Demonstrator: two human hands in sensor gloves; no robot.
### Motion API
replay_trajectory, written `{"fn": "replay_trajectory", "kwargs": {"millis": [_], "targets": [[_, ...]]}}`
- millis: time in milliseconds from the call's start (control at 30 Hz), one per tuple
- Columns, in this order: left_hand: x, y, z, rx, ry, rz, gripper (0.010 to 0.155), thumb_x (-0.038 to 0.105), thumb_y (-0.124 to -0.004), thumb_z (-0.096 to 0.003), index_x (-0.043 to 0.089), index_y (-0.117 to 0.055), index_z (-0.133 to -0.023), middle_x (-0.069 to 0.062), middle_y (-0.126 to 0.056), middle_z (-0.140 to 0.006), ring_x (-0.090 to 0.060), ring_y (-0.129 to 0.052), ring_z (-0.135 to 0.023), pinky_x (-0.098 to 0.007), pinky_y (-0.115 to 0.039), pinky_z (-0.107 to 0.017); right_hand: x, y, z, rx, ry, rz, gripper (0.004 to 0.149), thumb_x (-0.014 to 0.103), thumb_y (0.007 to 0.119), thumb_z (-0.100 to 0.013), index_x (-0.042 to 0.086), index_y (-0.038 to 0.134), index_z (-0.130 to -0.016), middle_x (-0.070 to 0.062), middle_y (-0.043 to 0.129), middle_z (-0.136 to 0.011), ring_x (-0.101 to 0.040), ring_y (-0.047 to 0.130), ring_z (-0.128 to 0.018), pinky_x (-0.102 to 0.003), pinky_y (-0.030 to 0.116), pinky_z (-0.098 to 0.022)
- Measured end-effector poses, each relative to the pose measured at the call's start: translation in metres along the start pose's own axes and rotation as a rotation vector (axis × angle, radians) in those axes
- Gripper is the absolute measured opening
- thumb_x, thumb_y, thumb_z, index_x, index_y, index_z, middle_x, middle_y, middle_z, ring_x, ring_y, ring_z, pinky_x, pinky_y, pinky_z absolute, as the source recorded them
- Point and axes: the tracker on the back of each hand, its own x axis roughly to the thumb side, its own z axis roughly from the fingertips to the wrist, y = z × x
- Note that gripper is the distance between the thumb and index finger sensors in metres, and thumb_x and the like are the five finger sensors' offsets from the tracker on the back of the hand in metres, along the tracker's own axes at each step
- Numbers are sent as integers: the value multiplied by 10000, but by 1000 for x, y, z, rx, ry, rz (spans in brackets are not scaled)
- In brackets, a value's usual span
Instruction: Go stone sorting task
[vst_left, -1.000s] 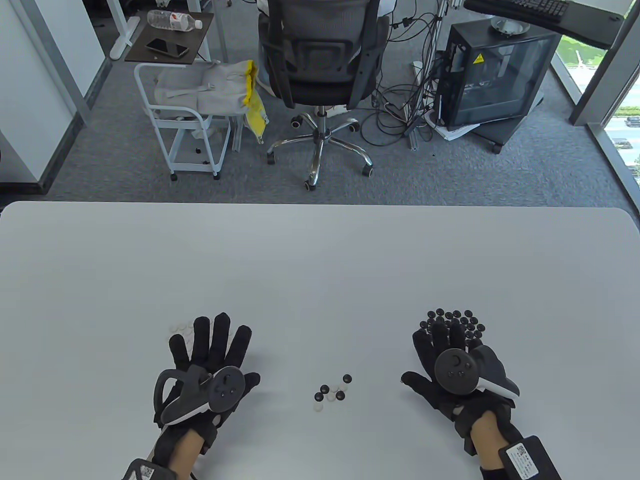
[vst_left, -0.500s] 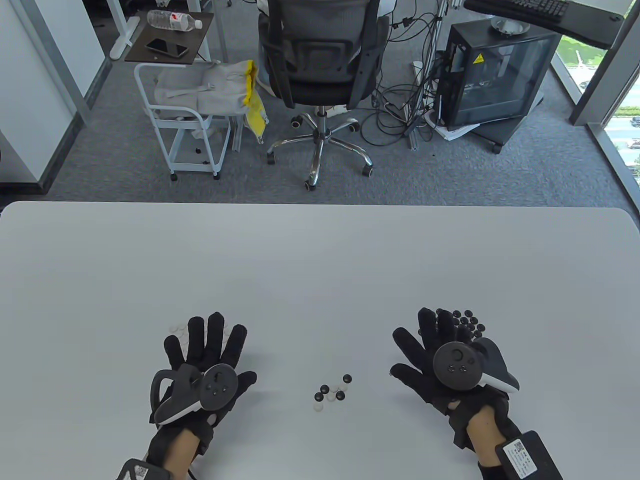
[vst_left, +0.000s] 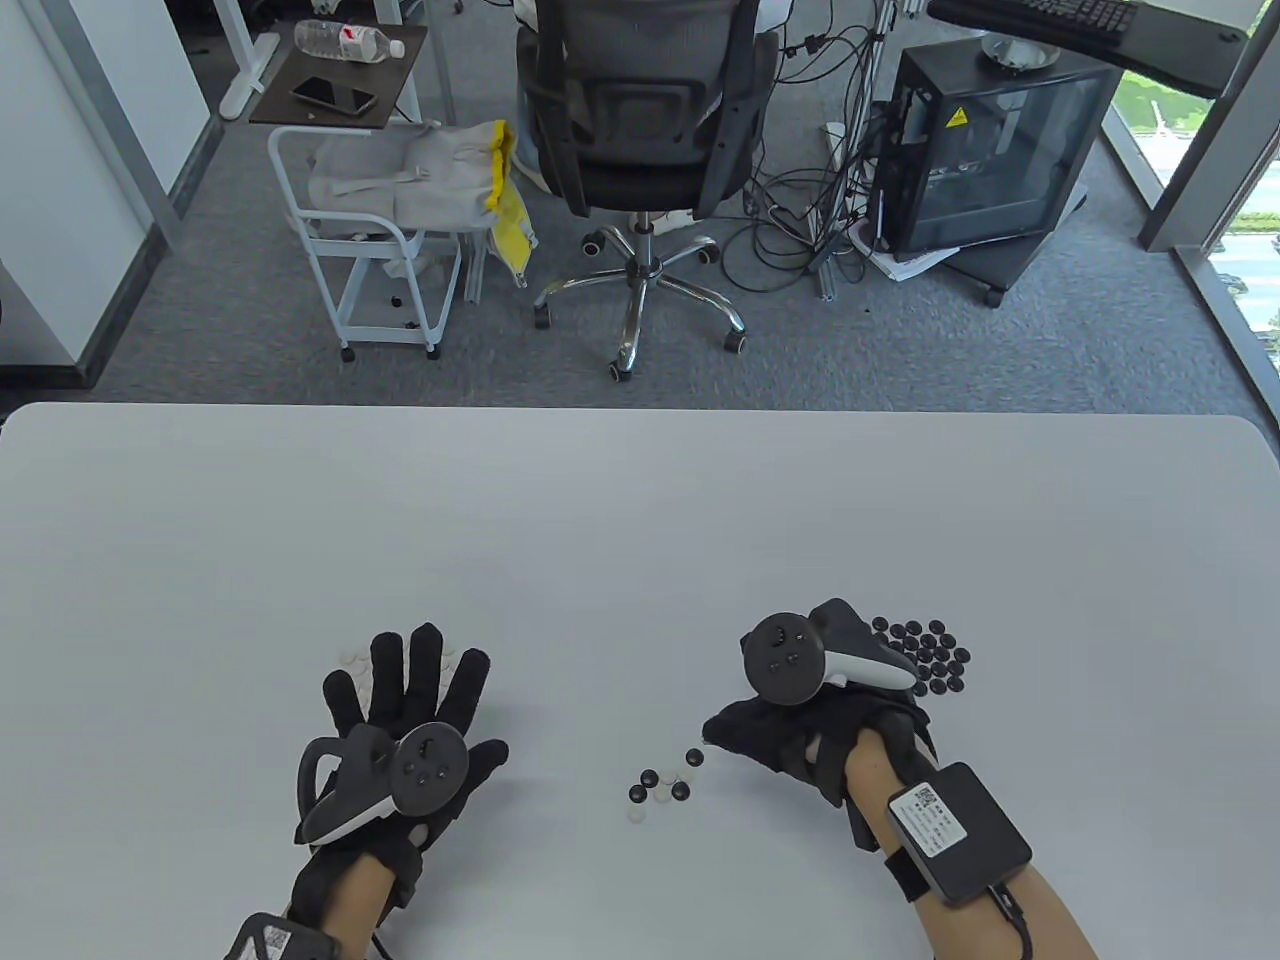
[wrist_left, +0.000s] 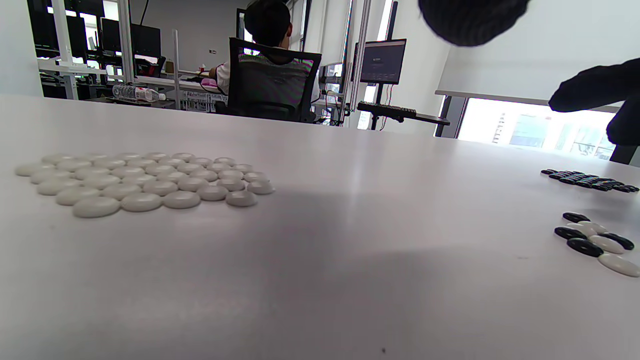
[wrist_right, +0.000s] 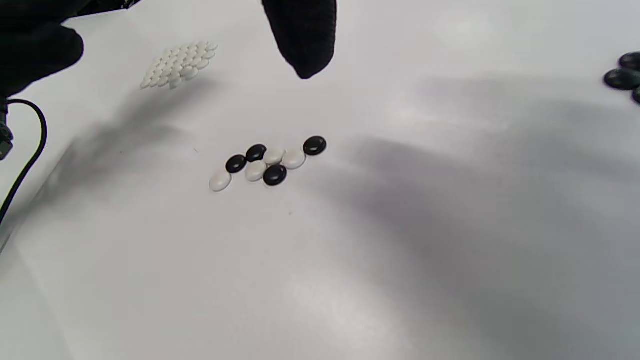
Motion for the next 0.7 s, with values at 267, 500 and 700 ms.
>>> {"fn": "replay_trajectory", "kwargs": {"millis": [267, 500, 700], "targets": [[2, -2, -1, -9, -12, -12, 814, 571, -548, -565, 217, -141, -1175, -238, 113, -1143, -544, 144, -958, -826, 3, -511, 4, 25, -34, 92, -11, -4, 657, 492, 543, -639, 70, 692, -1120, -411, 120, -1143, -666, -20, -918, -894, 116, -554], [3, 0, 1, -7, -6, -9, 814, 570, -550, -565, 216, -145, -1176, -237, 114, -1142, -545, 144, -959, -827, 3, -509, -3, 36, -43, 116, 7, -7, 648, 489, 539, -637, 85, 651, -1131, -408, 121, -1142, -661, -17, -922, -893, 115, -556], [4, -1, 1, -16, -11, -12, 813, 569, -552, -567, 215, -150, -1178, -238, 115, -1142, -546, 143, -958, -826, 2, -508, -55, 25, -13, 83, 174, -36, 645, 490, 542, -631, 87, 709, -1106, -401, 140, -1149, -654, -14, -926, -895, 109, -555]]}}
